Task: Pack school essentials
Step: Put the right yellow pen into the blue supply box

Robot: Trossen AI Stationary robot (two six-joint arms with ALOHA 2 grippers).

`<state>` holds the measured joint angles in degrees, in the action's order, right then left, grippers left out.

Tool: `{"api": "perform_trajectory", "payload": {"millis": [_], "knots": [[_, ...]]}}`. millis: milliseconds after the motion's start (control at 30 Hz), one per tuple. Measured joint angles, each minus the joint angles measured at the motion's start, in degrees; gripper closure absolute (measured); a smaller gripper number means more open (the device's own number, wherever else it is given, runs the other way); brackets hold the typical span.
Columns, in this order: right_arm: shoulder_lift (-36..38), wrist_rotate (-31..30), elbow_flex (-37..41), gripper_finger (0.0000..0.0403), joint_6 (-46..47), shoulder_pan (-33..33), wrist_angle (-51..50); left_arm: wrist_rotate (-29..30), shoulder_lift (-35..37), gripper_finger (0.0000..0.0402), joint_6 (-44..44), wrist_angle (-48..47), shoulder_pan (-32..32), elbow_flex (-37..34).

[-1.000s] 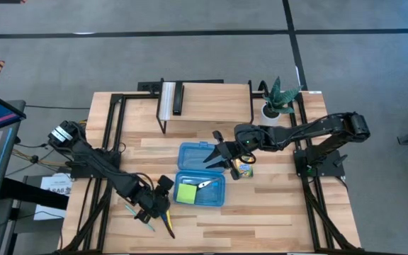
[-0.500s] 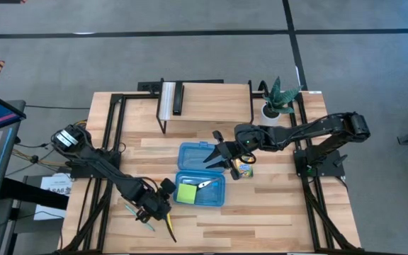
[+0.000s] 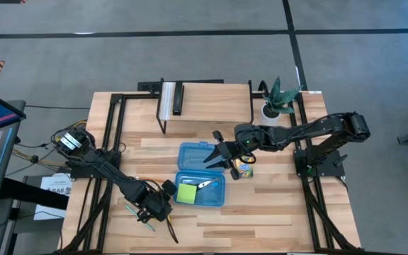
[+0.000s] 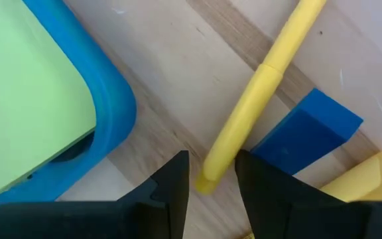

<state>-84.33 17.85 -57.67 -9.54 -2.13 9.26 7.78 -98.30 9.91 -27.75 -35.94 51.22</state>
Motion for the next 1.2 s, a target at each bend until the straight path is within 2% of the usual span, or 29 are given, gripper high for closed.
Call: {"api": "perform_trajectory", "payload": {"millis": [167, 433, 733, 933, 1067, 1200], "knots": [[0.0, 0.0, 0.0, 0.0283, 0.0, 0.02, 0.0, -0.05, -0.08, 0.03, -0.04, 0.07, 0.0, -0.02], [0.0, 0.0, 0.0, 0.0283, 0.0, 0.0, 0.0, -1.25, 0.05, 0.0389, -0.69, 0.0, 0.02, -0.1], [0.0, 0.0, 0.0, 0.0283, 0.0, 0.02, -0.01, 0.19, 3.54, 0.0396, -3.56, -2.13, 0.04, 2.38], [0.0, 0.0, -0.02, 0.0283, 0.02, 0.01, -0.27, 1.05, 8.52, 0.0399, -12.81, -1.94, 1.4, 2.7], [0.0, 0.0, -0.02, 0.0283, 0.02, 0.02, -0.31, 4.08, 11.0, 0.04, -19.78, -1.54, 4.29, 2.71], [1.24, -0.02, -0.02, 0.0283, 0.02, 0.0, -1.53, 2.12, 11.06, 0.04, -22.7, -0.18, 9.56, 2.73]]}}
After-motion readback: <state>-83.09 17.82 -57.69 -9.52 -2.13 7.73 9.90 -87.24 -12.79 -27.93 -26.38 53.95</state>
